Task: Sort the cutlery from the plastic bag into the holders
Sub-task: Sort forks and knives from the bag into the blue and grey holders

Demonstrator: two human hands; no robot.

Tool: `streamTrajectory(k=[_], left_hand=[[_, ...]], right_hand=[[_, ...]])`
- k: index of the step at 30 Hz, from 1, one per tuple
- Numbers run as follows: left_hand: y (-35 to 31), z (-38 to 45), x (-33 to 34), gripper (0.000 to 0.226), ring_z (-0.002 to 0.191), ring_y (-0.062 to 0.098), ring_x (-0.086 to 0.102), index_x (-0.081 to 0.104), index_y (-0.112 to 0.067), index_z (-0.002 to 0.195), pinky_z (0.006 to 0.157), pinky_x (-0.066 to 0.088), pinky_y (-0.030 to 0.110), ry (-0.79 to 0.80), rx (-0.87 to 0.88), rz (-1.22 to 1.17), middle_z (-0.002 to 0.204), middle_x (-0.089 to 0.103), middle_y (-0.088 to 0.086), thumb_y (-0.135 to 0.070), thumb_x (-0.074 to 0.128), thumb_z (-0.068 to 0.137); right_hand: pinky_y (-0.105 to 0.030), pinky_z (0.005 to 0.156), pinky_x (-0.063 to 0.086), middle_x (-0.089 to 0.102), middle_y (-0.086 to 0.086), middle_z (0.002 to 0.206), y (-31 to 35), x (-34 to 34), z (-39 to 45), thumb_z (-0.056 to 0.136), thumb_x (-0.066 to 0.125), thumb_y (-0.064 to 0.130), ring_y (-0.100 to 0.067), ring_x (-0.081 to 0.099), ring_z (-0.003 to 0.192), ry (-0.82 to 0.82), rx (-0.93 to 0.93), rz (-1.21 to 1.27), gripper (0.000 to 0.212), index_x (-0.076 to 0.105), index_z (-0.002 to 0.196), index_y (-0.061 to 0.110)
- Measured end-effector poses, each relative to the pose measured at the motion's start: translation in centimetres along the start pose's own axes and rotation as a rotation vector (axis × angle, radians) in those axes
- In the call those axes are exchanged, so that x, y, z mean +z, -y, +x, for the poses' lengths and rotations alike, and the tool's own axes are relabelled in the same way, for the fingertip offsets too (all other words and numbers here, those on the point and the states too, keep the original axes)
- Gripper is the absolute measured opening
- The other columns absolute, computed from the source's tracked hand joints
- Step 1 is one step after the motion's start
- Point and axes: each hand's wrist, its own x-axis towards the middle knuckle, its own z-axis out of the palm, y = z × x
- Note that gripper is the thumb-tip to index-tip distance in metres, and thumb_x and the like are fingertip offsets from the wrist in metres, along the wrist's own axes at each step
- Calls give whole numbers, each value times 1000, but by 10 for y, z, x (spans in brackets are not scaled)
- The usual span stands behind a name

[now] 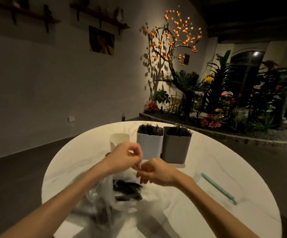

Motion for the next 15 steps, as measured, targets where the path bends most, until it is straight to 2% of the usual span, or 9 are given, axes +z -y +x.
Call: streamTrajectory(k=[3, 4, 6, 8, 10, 11, 13, 15], left_hand=[[20, -31, 2, 24, 81, 16, 69, 71, -29, 76, 81, 59, 36, 393, -112, 413, 81, 72, -6, -10, 58, 77], [25, -39, 3, 20, 85, 18, 67, 71, -28, 82, 82, 57, 37, 433, -120, 564, 87, 72, -5, -13, 58, 79], [30, -53, 2, 14, 94, 18, 63, 67, -26, 100, 84, 53, 33, 379, -134, 802, 103, 70, -3, -23, 64, 86], [39, -60, -8, 45, 111, 17, 57, 58, -33, 125, 95, 51, 34, 350, -191, 913, 123, 61, -7, -38, 73, 83], [43, -64, -21, 84, 126, 20, 50, 39, -40, 145, 106, 47, 40, 453, -296, 980, 141, 51, -7, -42, 82, 73], [43, -64, -28, 93, 130, 22, 49, 34, -38, 150, 108, 45, 41, 509, -334, 1023, 146, 49, -5, -40, 84, 71], [42, -64, -34, 97, 131, 25, 49, 29, -28, 153, 109, 45, 40, 572, -384, 1084, 149, 48, 1, -35, 84, 74], [42, -64, -37, 107, 133, 27, 47, 17, -30, 158, 109, 45, 43, 583, -409, 1082, 152, 44, 1, -35, 84, 74]], right_hand=[[-33, 85, 53, 72, -10, 111, 3, 51, -5, 94, 64, 18, -21, 66, 95, 72, 64, -53, 21, 73, 112, 11], [-36, 90, 54, 71, -9, 114, 4, 65, -5, 92, 66, 19, -20, 65, 98, 70, 57, -51, 24, 72, 115, 13], [-38, 96, 53, 64, -5, 121, 7, 79, -4, 88, 71, 28, -21, 61, 106, 31, 42, -66, 38, 65, 124, 20], [-36, 107, 45, 51, -2, 138, 12, 75, -1, 80, 78, 41, -23, 51, 124, 17, 90, -160, 69, 50, 142, 27], [-36, 112, 38, 44, -1, 148, 14, 64, 2, 76, 81, 44, -24, 42, 134, 78, 153, -310, 89, 36, 151, 30], [-35, 111, 37, 46, 0, 147, 16, 59, 5, 75, 82, 44, -23, 44, 134, 109, 165, -376, 88, 37, 150, 31], [-33, 109, 39, 52, 2, 143, 20, 51, 11, 75, 83, 44, -22, 48, 131, 159, 175, -407, 84, 42, 147, 33], [-34, 109, 39, 53, 3, 142, 25, 46, 17, 74, 84, 46, -21, 48, 130, 171, 179, -390, 86, 41, 147, 34]])
